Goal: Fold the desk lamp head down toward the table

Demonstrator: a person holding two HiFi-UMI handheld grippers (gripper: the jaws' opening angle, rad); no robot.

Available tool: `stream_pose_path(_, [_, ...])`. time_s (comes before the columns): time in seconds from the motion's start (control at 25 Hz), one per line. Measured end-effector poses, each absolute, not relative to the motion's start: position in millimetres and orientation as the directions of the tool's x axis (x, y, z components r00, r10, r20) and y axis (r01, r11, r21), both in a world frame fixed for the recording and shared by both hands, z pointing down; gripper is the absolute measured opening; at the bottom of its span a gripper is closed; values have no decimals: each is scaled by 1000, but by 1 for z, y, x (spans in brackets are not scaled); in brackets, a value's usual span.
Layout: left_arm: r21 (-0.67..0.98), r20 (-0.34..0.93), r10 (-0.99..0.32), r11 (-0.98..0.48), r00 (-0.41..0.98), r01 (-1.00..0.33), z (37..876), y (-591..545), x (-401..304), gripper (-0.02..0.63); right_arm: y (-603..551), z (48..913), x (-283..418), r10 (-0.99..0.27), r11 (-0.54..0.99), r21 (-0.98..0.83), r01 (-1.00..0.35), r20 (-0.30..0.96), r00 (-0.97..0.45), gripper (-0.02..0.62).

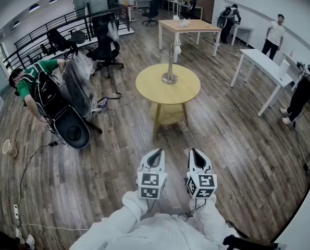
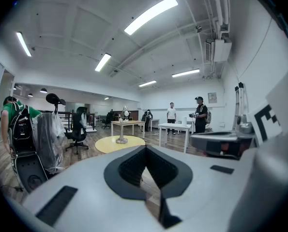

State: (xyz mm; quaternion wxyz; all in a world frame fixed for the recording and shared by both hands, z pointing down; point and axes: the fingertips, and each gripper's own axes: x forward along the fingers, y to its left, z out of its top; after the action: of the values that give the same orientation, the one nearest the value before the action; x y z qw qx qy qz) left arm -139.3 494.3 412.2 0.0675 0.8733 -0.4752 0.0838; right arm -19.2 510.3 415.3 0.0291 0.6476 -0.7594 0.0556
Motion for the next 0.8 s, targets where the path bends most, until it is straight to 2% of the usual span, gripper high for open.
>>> stream_pose_path(0.48, [37, 215, -817, -540, 535, -841, 427, 440, -149, 2, 456, 424, -19, -983, 135, -46, -990, 123, -139, 14])
stream_pose_path(0.8, [21, 220, -816, -543, 534, -839, 431, 373, -126, 1, 386, 428, 3, -984, 133, -61, -989, 110, -140, 14])
